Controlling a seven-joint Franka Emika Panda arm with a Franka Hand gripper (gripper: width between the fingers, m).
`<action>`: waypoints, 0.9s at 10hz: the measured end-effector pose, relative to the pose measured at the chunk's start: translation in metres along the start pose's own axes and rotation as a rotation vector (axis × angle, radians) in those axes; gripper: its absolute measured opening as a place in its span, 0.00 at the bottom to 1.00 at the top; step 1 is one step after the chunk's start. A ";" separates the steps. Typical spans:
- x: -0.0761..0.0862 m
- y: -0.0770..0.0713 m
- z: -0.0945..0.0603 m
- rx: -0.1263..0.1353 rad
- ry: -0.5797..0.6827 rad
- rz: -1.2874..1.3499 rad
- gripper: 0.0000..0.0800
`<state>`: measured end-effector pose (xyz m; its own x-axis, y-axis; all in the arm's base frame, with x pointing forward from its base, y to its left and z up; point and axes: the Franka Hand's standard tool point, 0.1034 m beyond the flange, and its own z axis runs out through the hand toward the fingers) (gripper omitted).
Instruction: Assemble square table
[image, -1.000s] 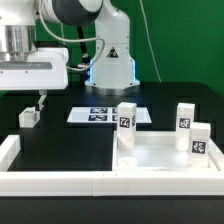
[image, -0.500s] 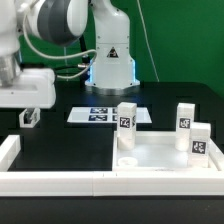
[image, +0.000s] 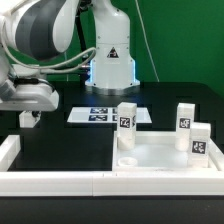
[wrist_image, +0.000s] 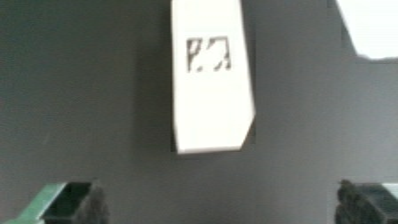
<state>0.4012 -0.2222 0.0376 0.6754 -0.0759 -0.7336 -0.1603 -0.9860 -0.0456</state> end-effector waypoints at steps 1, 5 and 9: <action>-0.002 0.006 0.013 0.016 -0.054 -0.006 0.81; 0.000 0.006 0.018 0.021 -0.089 0.004 0.81; -0.010 0.007 0.051 0.051 -0.185 0.019 0.81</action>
Offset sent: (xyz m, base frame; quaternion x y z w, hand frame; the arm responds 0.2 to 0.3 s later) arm 0.0000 0.0000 0.0000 0.0000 0.0000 0.0000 1.0000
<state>0.3566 -0.2211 0.0098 0.5285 -0.0611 -0.8467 -0.2112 -0.9755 -0.0614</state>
